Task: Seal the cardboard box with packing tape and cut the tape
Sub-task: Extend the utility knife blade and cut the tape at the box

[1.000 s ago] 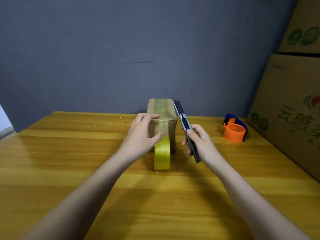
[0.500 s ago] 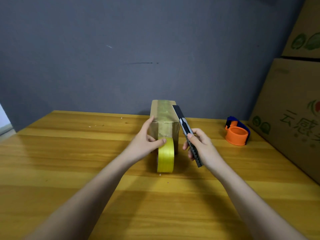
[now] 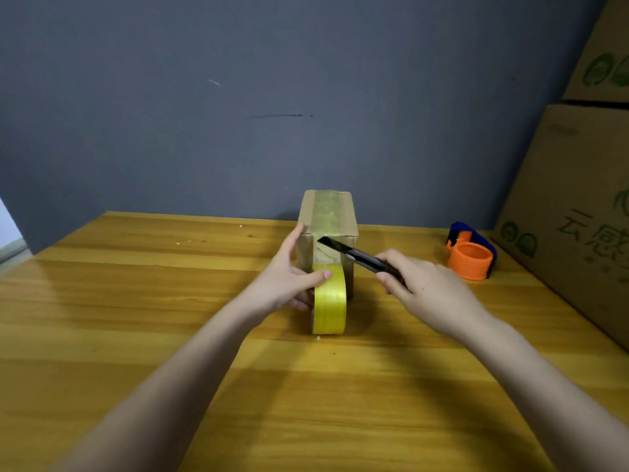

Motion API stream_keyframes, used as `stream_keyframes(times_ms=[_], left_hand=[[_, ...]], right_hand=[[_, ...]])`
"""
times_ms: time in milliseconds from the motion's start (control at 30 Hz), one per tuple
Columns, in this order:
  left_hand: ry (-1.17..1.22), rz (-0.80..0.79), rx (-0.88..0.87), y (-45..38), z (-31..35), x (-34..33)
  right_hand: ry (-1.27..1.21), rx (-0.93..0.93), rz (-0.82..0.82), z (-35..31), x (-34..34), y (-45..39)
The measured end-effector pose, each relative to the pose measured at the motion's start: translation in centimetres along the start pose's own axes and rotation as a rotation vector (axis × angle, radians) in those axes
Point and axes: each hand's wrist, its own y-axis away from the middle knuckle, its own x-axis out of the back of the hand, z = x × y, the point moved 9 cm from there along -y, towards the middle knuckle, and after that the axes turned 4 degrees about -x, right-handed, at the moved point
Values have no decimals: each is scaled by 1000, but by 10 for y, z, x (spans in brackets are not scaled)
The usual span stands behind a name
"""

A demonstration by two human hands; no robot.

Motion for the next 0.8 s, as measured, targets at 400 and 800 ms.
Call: stream_keyframes(times_ms=[400, 800], left_hand=[[-3, -18, -33, -3, 2, -2], [-40, -7, -39, -5, 0, 0]], right_hand=[[380, 272, 73, -22, 18, -9], [499, 400, 89, -38, 18, -12]])
